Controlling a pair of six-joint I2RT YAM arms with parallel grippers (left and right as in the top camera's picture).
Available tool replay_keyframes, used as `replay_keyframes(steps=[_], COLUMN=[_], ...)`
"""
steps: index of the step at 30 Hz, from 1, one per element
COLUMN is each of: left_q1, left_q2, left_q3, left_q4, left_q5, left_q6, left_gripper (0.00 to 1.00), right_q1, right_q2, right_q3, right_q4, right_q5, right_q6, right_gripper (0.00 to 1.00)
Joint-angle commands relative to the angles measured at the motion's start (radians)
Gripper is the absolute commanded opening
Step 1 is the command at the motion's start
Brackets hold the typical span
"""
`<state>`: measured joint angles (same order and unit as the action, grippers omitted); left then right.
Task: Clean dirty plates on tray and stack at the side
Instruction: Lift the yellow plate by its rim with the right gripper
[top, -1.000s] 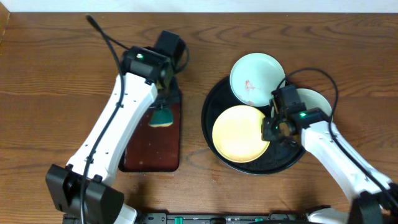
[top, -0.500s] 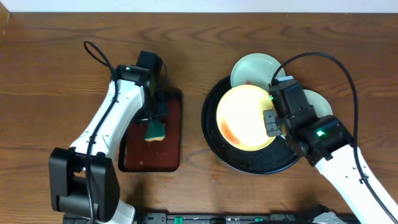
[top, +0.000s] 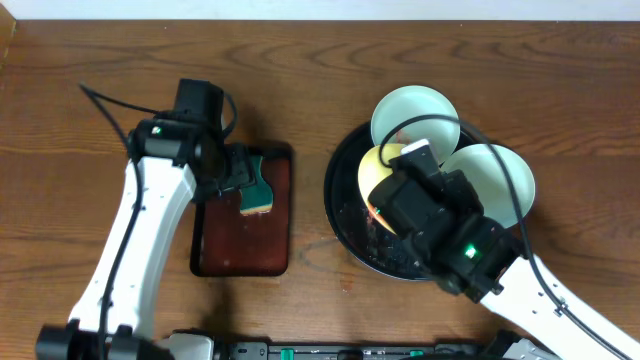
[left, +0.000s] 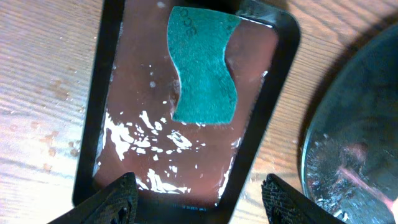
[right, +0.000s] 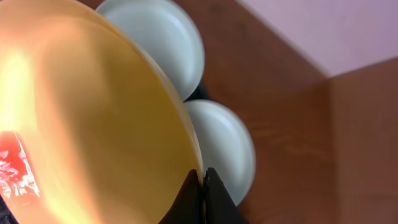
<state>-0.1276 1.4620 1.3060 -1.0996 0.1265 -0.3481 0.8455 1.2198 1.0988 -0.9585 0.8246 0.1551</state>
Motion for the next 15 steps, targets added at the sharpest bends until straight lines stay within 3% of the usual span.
replay_keyframes(steps=[1,9,15], left_q1=[0.003,0.003,0.003], left_q2=[-0.04,-0.057,-0.057], left_q3=[0.005,0.005,0.005], left_q4=[-0.024,-0.074,-0.074], left_q5=[0.005,0.004,0.004], left_q6=[0.008,0.008,0.008], left_gripper=[0.7,0.79,0.79], right_q1=[0.073,0.203,0.249], right_q2=[-0.004,-0.004,-0.004], right_q3=[0.014,0.014,0.014], right_q4=[0.0,-0.002,-0.003], right_q5=[0.207,0.338,0.399], right_q6=[-0.048,-0.112,-0.113], right_gripper=[0.01,0.01,0.01])
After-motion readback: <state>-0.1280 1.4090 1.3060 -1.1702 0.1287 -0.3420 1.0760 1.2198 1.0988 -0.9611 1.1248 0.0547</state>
